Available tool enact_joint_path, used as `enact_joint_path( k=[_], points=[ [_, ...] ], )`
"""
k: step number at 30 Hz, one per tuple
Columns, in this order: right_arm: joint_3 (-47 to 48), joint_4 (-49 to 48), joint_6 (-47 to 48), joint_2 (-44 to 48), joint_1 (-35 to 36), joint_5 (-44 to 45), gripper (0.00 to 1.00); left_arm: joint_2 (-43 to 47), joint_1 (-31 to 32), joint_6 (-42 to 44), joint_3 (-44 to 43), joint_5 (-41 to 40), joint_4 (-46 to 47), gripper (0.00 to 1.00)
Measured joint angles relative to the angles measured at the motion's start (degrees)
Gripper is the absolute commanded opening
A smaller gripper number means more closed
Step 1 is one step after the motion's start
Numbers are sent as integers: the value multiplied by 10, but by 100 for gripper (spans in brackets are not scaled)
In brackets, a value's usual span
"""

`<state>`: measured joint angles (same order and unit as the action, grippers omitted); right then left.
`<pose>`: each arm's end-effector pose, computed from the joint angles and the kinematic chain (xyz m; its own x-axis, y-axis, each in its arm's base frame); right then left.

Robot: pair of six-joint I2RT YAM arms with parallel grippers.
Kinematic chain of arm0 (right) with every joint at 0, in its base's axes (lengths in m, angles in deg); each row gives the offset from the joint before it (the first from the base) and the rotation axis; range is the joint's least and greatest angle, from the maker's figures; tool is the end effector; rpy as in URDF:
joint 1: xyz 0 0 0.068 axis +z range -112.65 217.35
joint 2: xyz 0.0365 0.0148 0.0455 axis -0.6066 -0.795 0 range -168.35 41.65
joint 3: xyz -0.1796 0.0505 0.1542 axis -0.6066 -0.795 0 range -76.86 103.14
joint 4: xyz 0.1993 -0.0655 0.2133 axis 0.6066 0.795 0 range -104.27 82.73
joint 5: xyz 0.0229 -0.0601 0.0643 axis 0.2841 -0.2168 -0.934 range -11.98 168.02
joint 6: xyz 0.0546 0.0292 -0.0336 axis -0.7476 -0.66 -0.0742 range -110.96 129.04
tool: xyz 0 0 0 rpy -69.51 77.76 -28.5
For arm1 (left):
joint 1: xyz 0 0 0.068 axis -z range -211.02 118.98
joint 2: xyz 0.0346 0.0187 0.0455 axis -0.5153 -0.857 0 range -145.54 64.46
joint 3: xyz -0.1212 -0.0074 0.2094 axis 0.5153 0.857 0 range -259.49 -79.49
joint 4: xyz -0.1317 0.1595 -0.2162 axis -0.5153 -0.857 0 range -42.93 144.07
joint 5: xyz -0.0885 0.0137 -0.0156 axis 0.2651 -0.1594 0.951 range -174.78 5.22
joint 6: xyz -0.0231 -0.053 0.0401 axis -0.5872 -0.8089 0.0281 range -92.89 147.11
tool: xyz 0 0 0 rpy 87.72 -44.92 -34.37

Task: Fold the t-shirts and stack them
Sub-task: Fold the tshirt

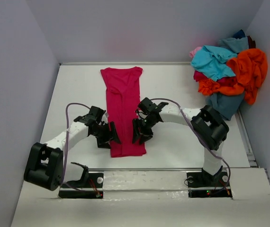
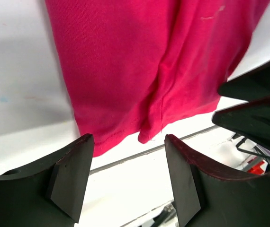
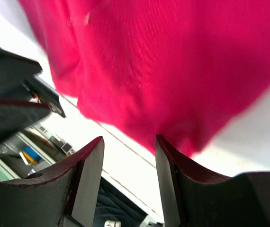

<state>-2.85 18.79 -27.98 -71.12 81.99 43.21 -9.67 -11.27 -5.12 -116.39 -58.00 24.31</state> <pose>0.2667 0.3097 0.0806 -0.9634 -0.2568 0.0773 -0.1550 0.7685 0.6208 0.2442 -0.1152 0.0967 -0.9821 -0.1533 -0.1095 -0.0666 0.8263 -0.5593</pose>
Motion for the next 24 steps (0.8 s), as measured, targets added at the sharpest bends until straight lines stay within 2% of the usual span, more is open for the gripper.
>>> enact_joint_path(
  k=[4,10,16,24],
  points=[
    [-36,5,-11,72,-4,19,59,37,0,2,-3,-10,-16,73],
    [-68,-12,-36,138,-8,38,61,42,0,0,10,-10,-17,73],
    [-151,-43,-73,145,-16,46,68,54,0,-11,49,-3,-16,76],
    [-226,-101,-124,196,-30,63,72,63,0,-16,65,0,3,77]
  ],
)
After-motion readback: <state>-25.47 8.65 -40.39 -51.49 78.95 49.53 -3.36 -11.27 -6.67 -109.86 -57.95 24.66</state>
